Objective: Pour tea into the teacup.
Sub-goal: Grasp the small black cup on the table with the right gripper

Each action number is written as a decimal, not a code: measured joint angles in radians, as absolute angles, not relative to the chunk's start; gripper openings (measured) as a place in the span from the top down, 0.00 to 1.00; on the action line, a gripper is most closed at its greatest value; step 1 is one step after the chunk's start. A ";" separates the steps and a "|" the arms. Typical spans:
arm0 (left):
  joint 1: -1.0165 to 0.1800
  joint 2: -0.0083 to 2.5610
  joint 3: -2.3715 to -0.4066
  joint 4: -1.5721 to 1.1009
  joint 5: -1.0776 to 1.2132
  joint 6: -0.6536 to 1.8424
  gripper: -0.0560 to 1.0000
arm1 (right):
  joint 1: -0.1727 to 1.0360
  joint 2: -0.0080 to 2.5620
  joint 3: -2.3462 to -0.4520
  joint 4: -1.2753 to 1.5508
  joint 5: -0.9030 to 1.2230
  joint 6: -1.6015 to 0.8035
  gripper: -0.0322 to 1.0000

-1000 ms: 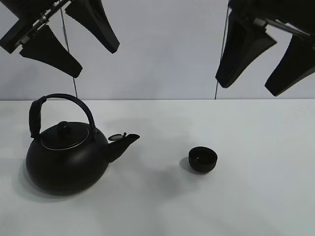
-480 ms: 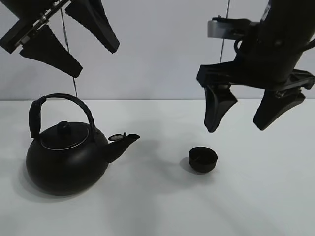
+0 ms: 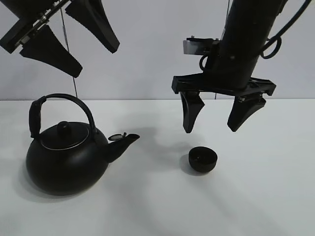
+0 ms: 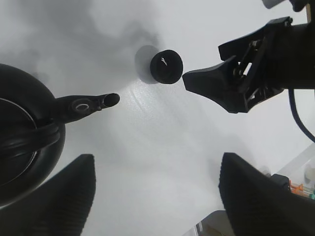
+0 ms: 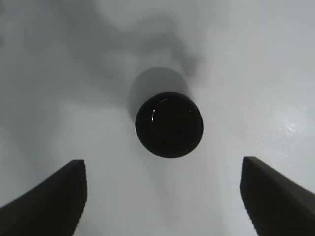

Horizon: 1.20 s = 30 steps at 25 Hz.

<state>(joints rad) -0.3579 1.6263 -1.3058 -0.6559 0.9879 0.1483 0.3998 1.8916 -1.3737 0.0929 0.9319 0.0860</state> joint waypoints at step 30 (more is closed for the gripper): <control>-0.358 1.626 -1.306 -0.657 0.988 0.147 0.46 | 0.480 2.088 -1.422 -0.030 0.922 0.235 0.40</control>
<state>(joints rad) -0.3579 1.6263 -1.3058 -0.6567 0.9875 0.1474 0.4802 2.0876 -1.4215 -0.0296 0.9221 0.2346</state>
